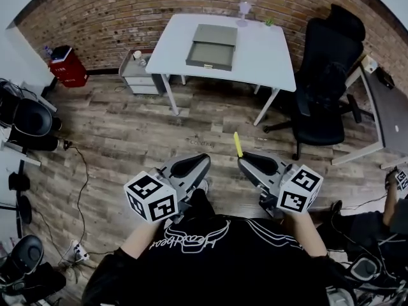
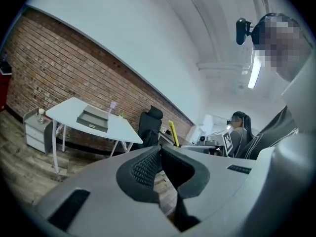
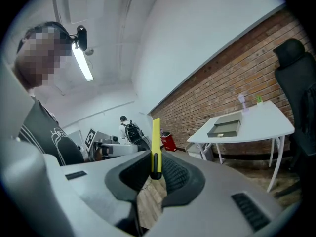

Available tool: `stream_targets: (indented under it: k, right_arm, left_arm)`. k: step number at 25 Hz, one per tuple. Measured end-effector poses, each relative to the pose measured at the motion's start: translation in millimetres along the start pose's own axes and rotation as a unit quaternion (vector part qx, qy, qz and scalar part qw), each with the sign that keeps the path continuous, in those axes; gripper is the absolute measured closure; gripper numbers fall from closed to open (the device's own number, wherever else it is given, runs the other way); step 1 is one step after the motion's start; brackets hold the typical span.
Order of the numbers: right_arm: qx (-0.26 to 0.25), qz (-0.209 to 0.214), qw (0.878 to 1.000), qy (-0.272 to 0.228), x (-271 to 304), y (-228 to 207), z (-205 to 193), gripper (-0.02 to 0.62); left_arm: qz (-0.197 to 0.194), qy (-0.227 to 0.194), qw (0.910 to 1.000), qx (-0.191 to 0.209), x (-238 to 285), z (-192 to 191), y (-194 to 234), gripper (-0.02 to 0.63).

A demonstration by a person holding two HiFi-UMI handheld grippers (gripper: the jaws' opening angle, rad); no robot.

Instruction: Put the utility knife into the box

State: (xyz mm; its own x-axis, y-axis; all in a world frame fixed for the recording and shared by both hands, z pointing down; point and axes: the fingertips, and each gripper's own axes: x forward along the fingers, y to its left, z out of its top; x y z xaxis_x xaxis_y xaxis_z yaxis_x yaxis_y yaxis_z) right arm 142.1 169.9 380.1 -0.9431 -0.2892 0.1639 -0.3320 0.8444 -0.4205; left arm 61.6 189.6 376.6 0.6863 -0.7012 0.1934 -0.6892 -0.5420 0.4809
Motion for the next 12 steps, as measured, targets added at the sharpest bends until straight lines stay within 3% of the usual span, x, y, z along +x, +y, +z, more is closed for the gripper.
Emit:
stream_targets:
  k: [12]
  right_arm:
    - [0.018, -0.020, 0.999, 0.029, 120, -70, 47, 0.528]
  left_arm:
    - [-0.003, 0.020, 0.9996, -0.019, 21, 68, 136, 0.565]
